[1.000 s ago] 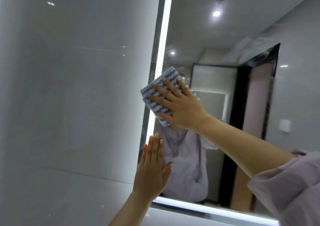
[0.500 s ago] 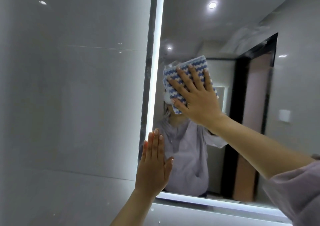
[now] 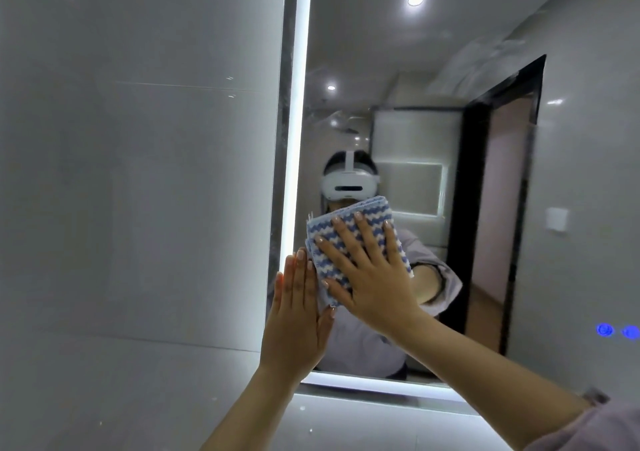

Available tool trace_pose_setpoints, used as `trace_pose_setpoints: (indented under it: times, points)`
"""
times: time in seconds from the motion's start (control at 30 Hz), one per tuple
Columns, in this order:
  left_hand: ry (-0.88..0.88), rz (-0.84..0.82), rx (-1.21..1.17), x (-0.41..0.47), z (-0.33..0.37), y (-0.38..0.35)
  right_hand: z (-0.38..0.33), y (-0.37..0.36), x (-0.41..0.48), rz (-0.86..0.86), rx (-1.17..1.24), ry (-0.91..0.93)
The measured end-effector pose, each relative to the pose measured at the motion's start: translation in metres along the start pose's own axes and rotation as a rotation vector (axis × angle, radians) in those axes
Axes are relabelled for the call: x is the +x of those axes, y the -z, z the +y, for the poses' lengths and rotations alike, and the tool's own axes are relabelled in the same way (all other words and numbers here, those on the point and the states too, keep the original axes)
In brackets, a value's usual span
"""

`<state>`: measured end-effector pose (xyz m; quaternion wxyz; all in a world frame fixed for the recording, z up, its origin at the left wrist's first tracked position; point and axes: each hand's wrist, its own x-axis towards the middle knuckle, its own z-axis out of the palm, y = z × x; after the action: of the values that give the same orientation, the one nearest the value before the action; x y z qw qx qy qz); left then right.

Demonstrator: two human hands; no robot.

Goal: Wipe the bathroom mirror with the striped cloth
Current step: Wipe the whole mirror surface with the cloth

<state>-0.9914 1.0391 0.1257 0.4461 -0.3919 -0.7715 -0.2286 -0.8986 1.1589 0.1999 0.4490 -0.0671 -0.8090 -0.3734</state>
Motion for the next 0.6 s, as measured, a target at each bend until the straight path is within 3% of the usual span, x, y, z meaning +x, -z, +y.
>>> trace_pose_setpoints:
  times: [0.23,0.6]
  points:
    - [0.047,-0.03,-0.008,0.001,0.002,0.001,0.005,0.007,0.016,0.003,0.039,-0.033]
    - [0.042,0.026,-0.057,0.0,0.003,0.005,0.05,0.041,0.118,0.065,0.066,-0.193]
